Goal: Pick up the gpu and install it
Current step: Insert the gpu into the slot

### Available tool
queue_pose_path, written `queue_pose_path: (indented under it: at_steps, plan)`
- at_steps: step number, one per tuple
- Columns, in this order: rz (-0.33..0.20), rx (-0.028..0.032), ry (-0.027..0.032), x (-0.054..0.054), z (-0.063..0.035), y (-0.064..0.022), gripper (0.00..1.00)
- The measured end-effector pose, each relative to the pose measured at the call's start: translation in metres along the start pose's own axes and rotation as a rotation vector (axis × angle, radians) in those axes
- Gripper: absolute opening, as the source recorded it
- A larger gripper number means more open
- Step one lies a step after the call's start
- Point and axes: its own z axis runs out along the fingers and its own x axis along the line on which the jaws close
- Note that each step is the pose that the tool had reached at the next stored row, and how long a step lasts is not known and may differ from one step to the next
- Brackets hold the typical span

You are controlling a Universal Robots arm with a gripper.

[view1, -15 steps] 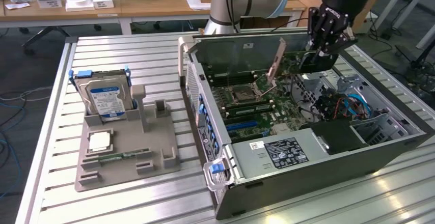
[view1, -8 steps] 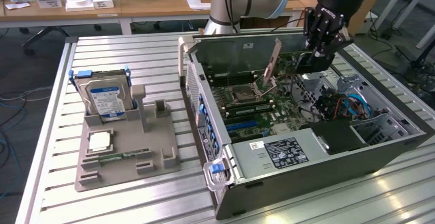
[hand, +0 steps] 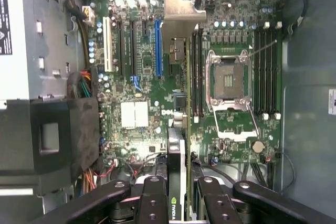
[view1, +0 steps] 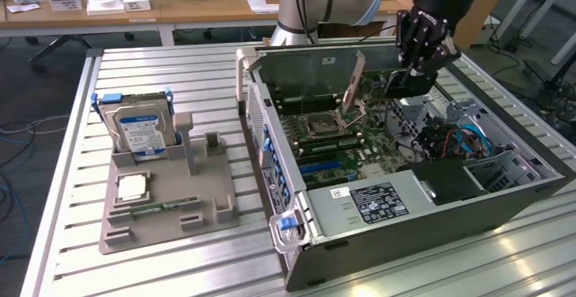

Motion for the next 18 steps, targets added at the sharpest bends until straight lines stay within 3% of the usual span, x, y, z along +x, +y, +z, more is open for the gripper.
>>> queue_pose_path:
  at_steps: [3, 18]
  plan:
    - [0.001, 0.0003, -0.0002, 0.0002, 0.0001, 0.0046, 0.27]
    - [0.002, 0.0003, -0.0001, 0.0035, 0.0025, 0.0116, 0.27]
